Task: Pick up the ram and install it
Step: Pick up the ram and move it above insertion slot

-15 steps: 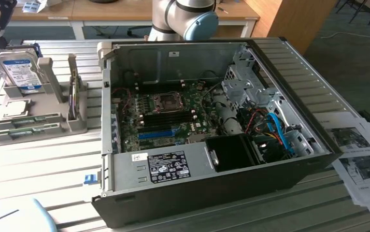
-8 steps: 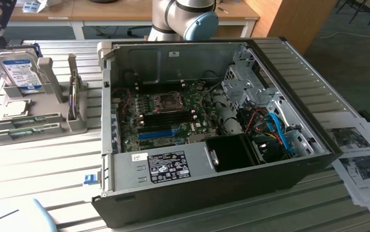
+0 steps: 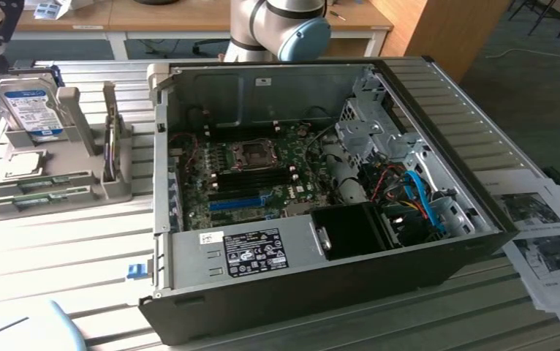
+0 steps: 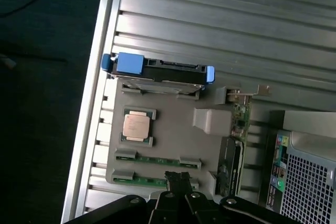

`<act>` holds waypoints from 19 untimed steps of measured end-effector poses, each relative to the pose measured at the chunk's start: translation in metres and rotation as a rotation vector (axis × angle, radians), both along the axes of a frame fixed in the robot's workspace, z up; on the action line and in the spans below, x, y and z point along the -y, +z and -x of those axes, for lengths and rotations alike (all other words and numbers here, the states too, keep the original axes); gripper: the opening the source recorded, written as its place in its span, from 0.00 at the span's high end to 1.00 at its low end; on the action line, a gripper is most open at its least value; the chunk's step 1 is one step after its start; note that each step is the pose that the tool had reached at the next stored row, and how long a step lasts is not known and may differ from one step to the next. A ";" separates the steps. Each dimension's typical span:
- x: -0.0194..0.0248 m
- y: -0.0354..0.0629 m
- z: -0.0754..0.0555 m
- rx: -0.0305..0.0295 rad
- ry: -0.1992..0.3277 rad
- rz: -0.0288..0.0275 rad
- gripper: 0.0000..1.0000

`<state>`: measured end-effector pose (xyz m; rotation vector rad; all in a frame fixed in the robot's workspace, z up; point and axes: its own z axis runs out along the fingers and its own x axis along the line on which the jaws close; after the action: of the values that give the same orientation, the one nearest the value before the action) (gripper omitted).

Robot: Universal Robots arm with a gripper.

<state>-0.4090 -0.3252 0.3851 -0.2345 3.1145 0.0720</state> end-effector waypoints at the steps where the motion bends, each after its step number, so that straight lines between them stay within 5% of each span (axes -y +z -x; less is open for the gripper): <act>1: 0.0000 0.0000 0.000 0.0000 0.015 0.0000 0.91; 19: 0.0000 0.0000 0.000 0.0001 0.185 -0.0039 0.91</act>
<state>-0.4089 -0.3252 0.3851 -0.5217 3.0831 0.0804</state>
